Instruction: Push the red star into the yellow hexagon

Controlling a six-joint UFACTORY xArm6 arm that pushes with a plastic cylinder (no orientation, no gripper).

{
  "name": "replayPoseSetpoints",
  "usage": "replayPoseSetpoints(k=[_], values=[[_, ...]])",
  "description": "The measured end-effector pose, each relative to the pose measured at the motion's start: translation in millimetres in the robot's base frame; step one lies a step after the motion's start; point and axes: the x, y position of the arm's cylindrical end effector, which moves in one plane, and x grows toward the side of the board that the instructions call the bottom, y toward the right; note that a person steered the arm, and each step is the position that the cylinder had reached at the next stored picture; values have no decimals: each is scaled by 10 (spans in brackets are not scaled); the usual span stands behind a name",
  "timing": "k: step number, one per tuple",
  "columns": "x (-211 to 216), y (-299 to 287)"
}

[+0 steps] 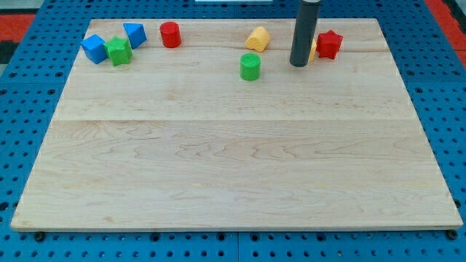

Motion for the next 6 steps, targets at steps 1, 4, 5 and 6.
replayPoseSetpoints(k=[1, 4, 5, 6], values=[[251, 591], [-269, 1299], [-626, 899], [-794, 308]])
